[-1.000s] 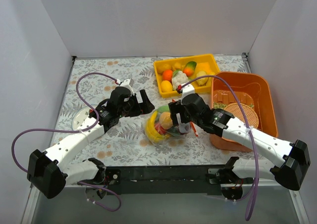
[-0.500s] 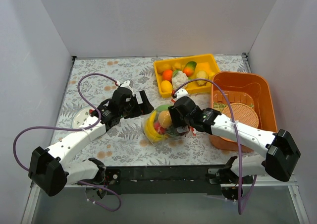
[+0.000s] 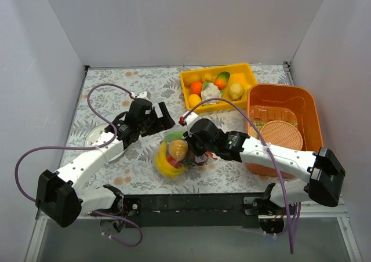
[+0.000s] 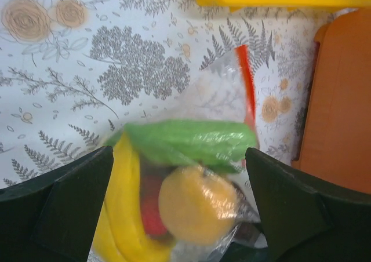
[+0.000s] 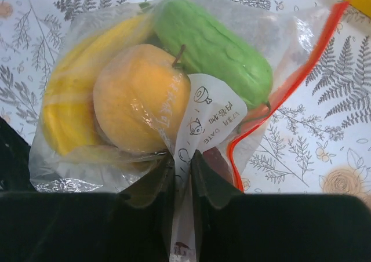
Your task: Open the zip-top bag and remove the fake food
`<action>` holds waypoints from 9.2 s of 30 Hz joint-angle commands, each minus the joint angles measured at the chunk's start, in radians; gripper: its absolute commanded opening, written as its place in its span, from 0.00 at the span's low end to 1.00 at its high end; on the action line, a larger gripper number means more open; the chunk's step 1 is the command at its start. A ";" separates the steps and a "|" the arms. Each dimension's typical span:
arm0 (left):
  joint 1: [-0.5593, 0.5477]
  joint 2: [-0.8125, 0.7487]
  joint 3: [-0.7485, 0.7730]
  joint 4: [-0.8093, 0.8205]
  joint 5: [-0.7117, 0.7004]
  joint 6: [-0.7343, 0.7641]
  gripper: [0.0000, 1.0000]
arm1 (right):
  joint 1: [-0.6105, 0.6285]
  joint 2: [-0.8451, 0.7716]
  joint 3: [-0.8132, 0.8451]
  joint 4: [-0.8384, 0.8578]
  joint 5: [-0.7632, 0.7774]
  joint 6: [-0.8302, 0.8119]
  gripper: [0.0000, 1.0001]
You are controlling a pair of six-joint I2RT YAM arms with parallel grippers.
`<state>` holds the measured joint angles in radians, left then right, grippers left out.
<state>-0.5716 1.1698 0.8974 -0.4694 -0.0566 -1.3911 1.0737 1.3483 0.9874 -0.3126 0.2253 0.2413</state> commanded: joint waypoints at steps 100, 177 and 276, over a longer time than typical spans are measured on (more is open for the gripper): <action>0.343 0.585 0.313 0.520 1.035 0.303 0.00 | -0.353 -0.276 -0.394 0.247 -0.397 0.243 0.46; 0.357 0.631 0.370 0.580 1.115 0.291 0.00 | -0.498 -0.190 -0.360 0.395 -0.702 0.288 0.29; -0.734 0.141 0.228 -0.205 -0.520 -0.040 0.48 | -0.322 -0.090 0.013 -0.003 -0.460 0.378 0.03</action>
<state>-1.2156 1.2263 1.0515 -0.5514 -0.3767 -1.3460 0.7422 1.2572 0.9260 -0.3035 -0.2363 0.5884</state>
